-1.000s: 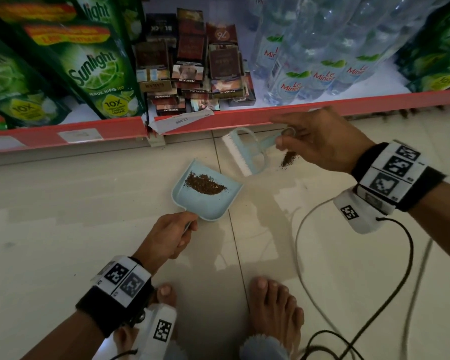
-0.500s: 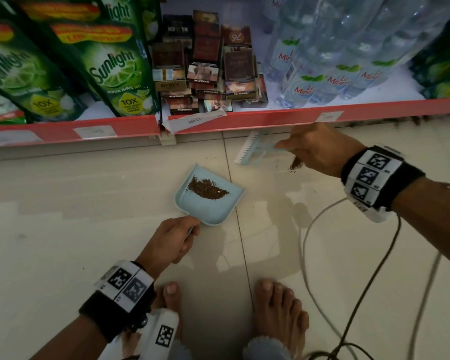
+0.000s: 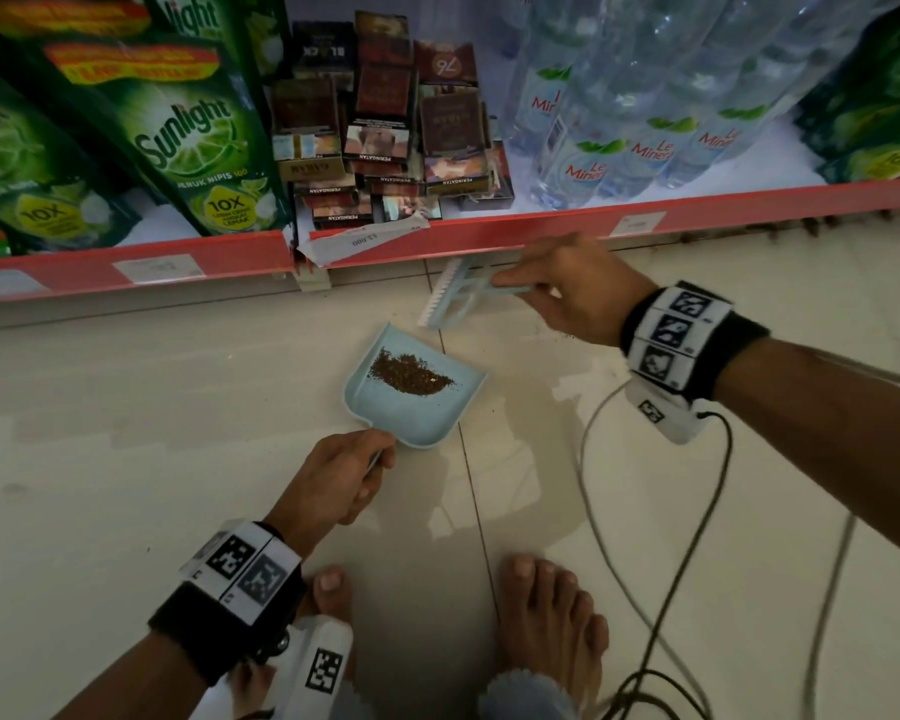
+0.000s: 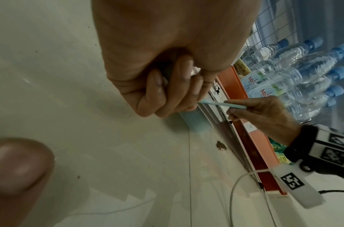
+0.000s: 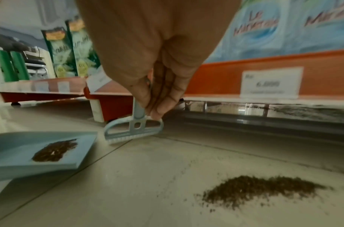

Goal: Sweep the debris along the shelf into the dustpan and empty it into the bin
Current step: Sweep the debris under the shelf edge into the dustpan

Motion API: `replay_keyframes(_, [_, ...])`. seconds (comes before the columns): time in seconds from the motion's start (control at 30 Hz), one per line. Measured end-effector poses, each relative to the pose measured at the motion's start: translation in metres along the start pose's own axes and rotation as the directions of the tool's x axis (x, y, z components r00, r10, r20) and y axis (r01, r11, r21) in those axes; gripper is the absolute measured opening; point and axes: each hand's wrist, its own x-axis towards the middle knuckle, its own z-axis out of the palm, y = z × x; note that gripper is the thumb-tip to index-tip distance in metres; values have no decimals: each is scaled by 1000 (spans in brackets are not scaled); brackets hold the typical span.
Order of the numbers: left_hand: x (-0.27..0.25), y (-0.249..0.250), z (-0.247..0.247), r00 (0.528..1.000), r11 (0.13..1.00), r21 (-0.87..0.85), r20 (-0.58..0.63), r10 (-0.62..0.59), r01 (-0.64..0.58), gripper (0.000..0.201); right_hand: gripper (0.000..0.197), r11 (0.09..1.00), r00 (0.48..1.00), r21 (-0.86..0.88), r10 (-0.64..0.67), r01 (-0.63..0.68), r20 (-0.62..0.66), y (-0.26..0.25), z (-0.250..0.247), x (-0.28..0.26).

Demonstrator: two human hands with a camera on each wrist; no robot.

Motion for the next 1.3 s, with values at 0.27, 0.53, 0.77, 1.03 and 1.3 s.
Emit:
replay_keyframes(0.27, [2,-1,0,1000,1000,-5,-1,13,-13,30,27,999,995,-35,44,-41,86,15,0,-14])
replay_keyframes(0.53, [8,1,3,1000,1000,-11,15,25,-25,31,31,941,940,-210,301,-266,160,61,-41,-71])
replay_keyframes(0.77, [8,4,6,998,999,-3,46,50,-50,31,17,946,943,-10,323,-325,-83,36,-36,-72])
replay_keyframes(1.03, [11,7,5,995,998,1,72,70,-70,31,25,962,962,80,267,-262,-60,2,-15,-38])
replay_keyframes(1.3, [24,14,7,989,995,59,127,71,-78,29,27,893,887,-180,438,-412,145,20,-22,-70])
